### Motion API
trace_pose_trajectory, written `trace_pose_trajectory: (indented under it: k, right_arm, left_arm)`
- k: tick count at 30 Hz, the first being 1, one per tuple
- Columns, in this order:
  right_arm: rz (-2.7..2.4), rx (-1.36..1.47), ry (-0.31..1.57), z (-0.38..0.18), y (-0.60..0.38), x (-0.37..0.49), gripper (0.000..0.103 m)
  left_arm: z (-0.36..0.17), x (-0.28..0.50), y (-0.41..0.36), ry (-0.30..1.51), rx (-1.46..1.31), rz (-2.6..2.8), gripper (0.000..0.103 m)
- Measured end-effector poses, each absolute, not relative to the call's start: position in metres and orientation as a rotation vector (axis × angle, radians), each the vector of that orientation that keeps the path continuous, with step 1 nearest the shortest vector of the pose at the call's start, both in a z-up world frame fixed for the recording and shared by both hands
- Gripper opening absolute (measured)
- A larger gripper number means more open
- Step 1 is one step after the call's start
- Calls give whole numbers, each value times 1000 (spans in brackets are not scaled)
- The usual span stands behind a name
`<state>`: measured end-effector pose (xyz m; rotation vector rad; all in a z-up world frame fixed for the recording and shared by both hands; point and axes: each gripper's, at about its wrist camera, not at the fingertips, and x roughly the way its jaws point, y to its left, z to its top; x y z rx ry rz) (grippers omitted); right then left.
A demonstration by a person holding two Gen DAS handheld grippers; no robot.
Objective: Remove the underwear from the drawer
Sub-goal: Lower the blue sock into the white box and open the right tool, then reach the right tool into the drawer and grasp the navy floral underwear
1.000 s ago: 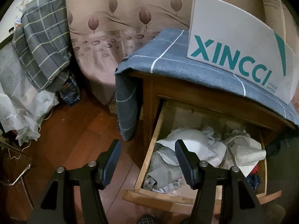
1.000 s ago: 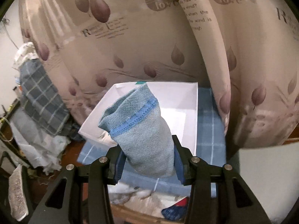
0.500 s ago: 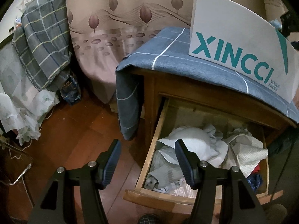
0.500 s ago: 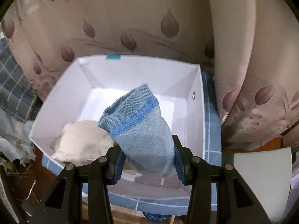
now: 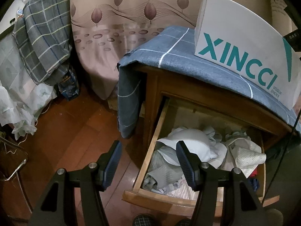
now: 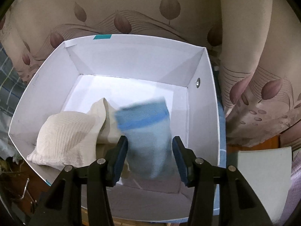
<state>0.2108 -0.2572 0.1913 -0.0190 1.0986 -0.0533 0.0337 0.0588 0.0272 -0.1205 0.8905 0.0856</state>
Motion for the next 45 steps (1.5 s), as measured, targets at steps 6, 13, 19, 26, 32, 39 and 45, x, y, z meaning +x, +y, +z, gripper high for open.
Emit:
trace_pose_trajectory:
  k: [6, 13, 19, 26, 32, 39, 45]
  right_arm:
    - [-34, 4, 1049, 203, -258, 200, 49]
    - [82, -3, 1001, 226, -257, 146, 50]
    - [167, -26, 982, 227, -265, 82, 61]
    - [177, -71, 1231, 152, -259, 54, 63]
    - [161, -102, 1495, 52, -245, 56, 63]
    - [113, -74, 1682, -26, -244, 68, 63]
    - [80, -72, 1752, -61, -250, 83, 63]
  left_arm:
    - [25, 35, 62, 900, -135, 90, 61]
    - [24, 34, 65, 907, -155, 94, 61]
    - [25, 34, 67, 908, -163, 96, 61]
    - [25, 35, 67, 910, -160, 96, 61]
    - [24, 35, 66, 911, -163, 96, 61]
    - [23, 37, 67, 914, -164, 89, 61]
    - [21, 38, 67, 918, -171, 81, 61]
